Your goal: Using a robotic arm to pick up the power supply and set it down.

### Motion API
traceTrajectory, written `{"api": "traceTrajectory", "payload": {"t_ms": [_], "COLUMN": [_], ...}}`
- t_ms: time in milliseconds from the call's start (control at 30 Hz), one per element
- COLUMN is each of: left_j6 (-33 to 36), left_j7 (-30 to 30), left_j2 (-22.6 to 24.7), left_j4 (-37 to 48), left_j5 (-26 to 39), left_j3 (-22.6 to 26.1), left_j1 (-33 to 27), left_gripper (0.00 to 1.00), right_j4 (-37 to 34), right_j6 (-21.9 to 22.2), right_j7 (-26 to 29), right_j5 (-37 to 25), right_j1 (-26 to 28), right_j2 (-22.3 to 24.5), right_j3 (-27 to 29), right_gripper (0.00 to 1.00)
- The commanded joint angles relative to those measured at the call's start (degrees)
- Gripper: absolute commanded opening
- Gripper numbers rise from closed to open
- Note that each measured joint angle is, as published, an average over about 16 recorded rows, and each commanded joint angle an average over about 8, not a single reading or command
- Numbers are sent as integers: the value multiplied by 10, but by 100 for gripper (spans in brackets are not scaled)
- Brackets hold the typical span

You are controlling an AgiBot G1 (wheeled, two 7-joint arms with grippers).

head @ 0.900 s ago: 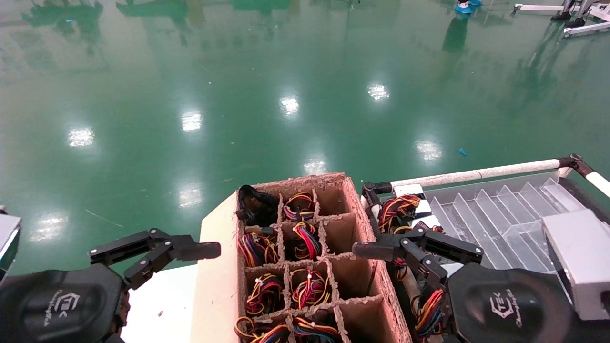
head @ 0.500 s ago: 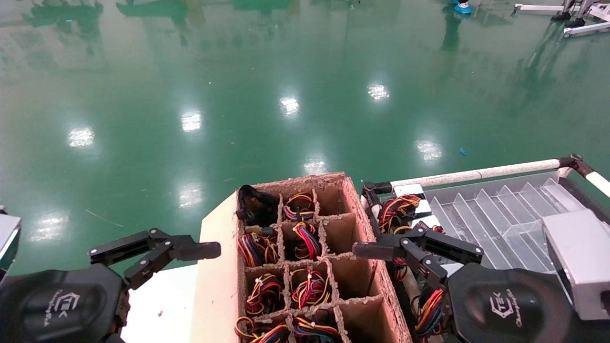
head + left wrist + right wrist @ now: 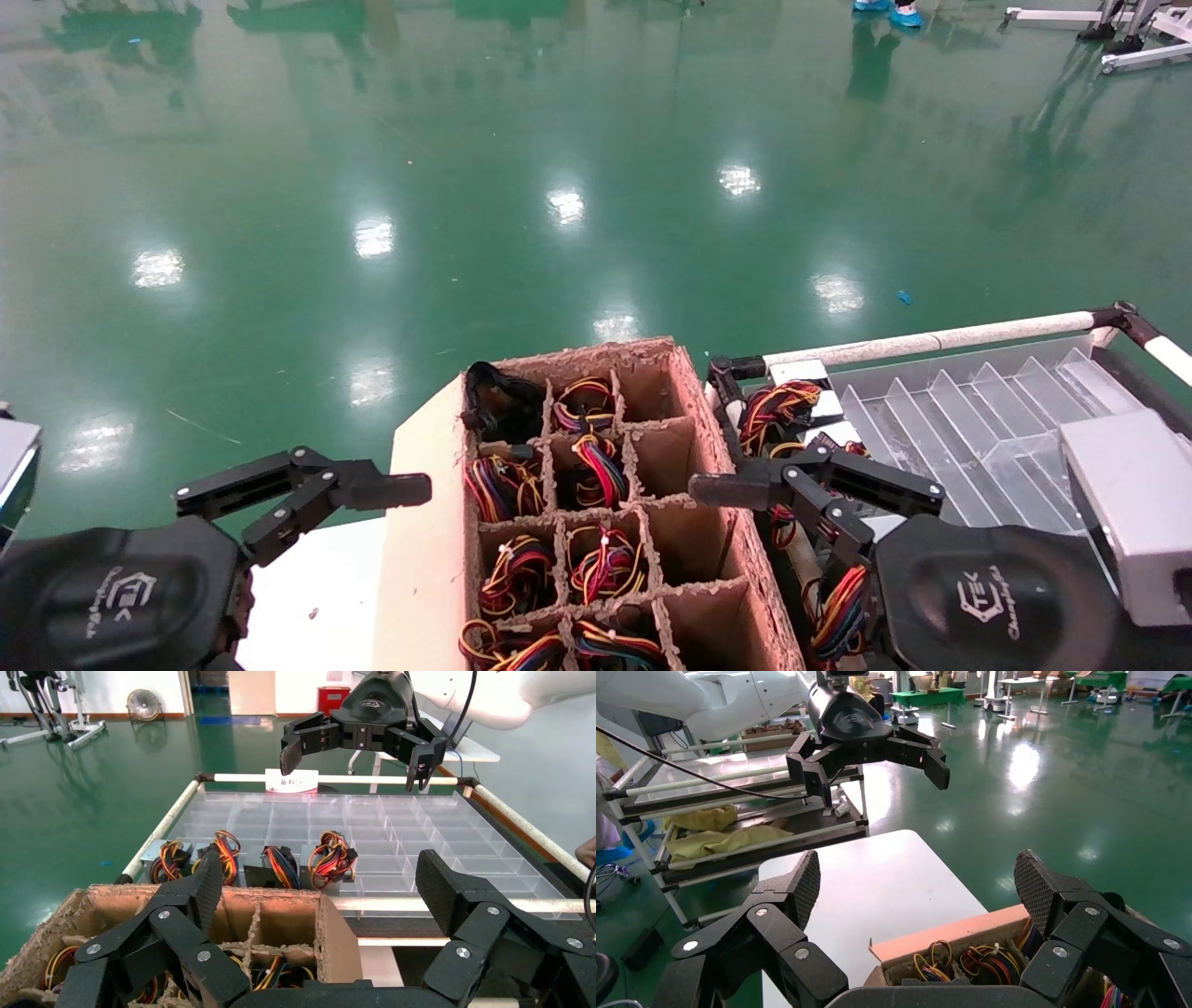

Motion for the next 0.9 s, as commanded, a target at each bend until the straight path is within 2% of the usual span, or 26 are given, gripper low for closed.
{"api": "traceTrajectory", "payload": {"t_ms": [33, 100, 133, 533, 567, 800, 833, 900], "left_j6": [0, 0, 0, 0, 0, 0, 0, 0], "left_j7": [0, 0, 0, 0, 0, 0, 0, 0], "left_j2": [0, 0, 0, 0, 0, 0, 0, 0], "left_j4": [0, 0, 0, 0, 0, 0, 0, 0], "left_j5": [0, 0, 0, 0, 0, 0, 0, 0], "left_j3": [0, 0, 0, 0, 0, 0, 0, 0], "left_j1": [0, 0, 0, 0, 0, 0, 0, 0], "left_gripper": [100, 100, 100, 100, 97, 10, 0, 0], "right_j4": [0, 0, 0, 0, 0, 0, 0, 0], "right_j6": [0, 0, 0, 0, 0, 0, 0, 0], "right_j7": [0, 0, 0, 0, 0, 0, 0, 0], "right_j5": [0, 0, 0, 0, 0, 0, 0, 0], "right_j1": [0, 0, 0, 0, 0, 0, 0, 0], "right_j2": [0, 0, 0, 0, 0, 0, 0, 0], "right_j3": [0, 0, 0, 0, 0, 0, 0, 0], "right_gripper": [96, 96, 100, 100, 100, 100, 100, 100]}}
